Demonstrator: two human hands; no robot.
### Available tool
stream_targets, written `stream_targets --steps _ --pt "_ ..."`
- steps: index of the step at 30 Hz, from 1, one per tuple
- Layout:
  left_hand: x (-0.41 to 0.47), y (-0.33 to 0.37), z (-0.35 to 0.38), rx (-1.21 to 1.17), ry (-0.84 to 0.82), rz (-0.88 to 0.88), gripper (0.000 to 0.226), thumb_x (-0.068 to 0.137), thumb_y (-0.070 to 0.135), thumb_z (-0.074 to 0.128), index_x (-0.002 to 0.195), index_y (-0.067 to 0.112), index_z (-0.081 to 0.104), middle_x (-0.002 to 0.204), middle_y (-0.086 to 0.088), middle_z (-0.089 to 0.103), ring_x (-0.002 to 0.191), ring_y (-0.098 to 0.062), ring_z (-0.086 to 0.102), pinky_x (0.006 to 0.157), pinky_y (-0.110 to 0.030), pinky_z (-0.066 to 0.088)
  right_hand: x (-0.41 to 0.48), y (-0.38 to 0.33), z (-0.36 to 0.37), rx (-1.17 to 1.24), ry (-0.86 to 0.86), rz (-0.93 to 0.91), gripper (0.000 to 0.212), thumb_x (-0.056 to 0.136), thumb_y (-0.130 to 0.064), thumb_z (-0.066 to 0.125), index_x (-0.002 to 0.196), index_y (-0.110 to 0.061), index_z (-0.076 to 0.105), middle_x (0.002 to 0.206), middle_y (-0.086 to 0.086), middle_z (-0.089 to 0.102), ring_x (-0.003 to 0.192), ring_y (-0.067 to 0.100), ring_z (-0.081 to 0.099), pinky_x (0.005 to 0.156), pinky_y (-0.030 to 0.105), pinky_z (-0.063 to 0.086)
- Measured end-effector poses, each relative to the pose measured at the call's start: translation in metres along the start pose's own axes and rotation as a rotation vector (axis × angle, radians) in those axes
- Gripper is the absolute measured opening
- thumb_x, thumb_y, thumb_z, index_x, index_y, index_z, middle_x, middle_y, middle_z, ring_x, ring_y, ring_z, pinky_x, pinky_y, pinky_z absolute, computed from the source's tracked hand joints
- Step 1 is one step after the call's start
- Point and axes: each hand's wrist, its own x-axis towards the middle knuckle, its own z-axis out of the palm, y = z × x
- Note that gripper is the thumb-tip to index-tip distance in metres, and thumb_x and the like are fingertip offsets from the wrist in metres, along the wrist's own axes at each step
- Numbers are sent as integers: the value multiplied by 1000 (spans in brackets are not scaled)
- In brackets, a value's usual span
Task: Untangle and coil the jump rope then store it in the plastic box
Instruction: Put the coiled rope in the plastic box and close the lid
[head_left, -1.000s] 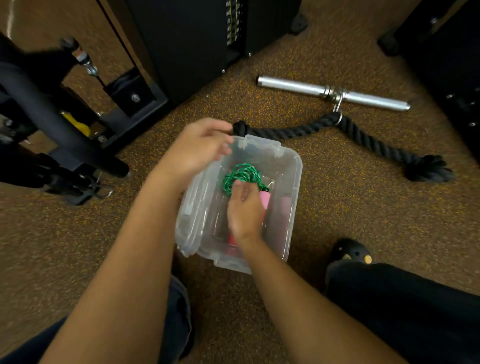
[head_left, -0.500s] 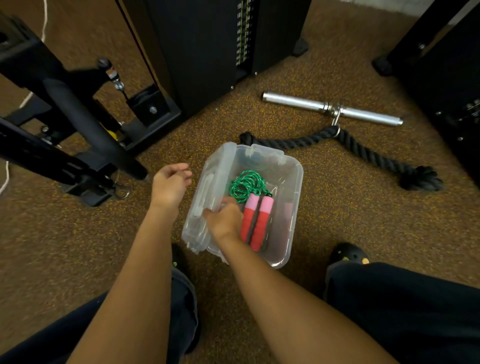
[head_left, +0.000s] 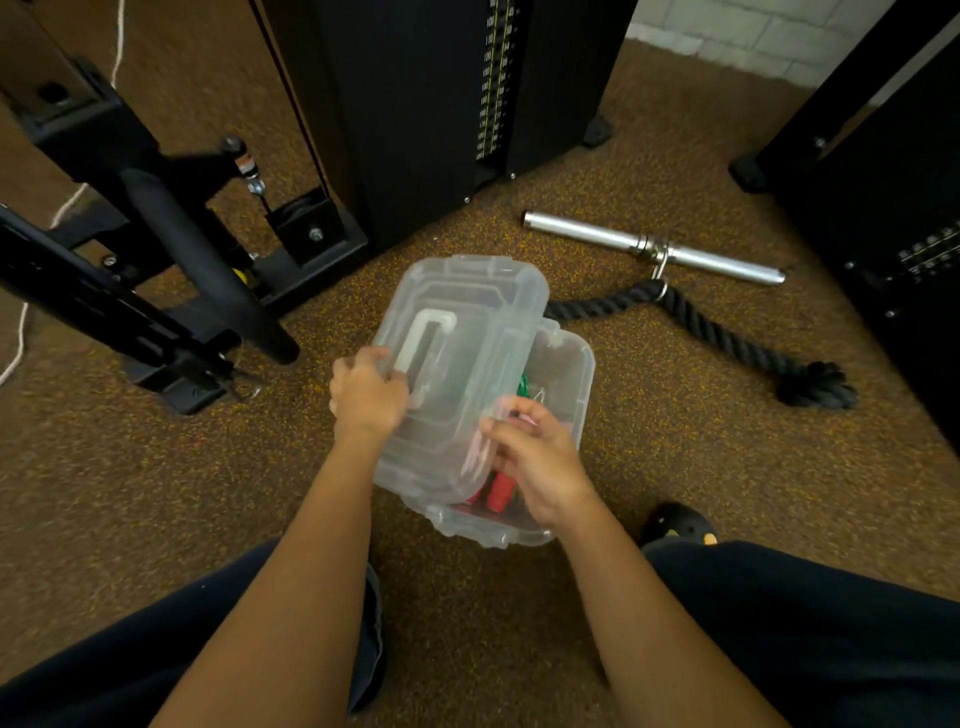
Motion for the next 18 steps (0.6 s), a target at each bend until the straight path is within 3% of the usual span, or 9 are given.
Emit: stream_targets --steps 3,6,9,12,14,16,18 --pt "0 -2 4 49 -40 -43 53 92 30 46 141 21 30 149 -17 23 134 -37 27 111 -49 22 -8 -9 -35 79 -29 -2 22 83 4 59 97 -12 59 86 3 68 70 11 69 58 23 56" --pt "-2 -5 14 -25 -156 -116 62 92 37 45 145 17 21 153 -18 20 138 -38 24 112 -53 22 -8 -7 -64 124 -19 20 30 82 3 59 110 -7 58 93 6 69 74 14 70 67 27 59" --pt "-10 -10 24 13 -242 -101 58 93 32 43 144 9 24 148 -20 31 134 -37 32 109 -45 29 -6 1 -79 77 19 71 38 83 0 60 120 -5 56 100 8 70 80 18 70 73 32 57" --pt "-17 -11 31 5 -262 -45 44 95 25 42 133 3 43 133 -21 49 120 -36 48 97 -36 38 -4 12 -83 -111 131 92 34 85 -7 61 119 -12 59 106 10 70 92 24 69 80 39 57" --pt "-21 -11 33 -36 -250 -18 40 95 25 44 128 3 49 126 -20 56 114 -33 53 91 -32 41 -4 17 -80 -371 291 49 36 85 -16 62 121 -13 58 103 5 69 95 23 66 89 43 53" --pt "-22 -12 33 -65 -219 -2 40 95 27 43 128 5 50 126 -18 57 114 -32 53 90 -30 40 -2 19 -77 -602 448 -49 33 84 -19 62 116 -10 59 94 1 65 88 18 62 86 36 52" --pt "-23 -13 33 -68 -180 13 42 95 31 44 128 6 51 128 -16 57 115 -31 53 93 -32 41 -2 18 -73 -669 533 -148 27 85 -18 61 110 -6 61 94 6 62 86 20 59 79 30 47"
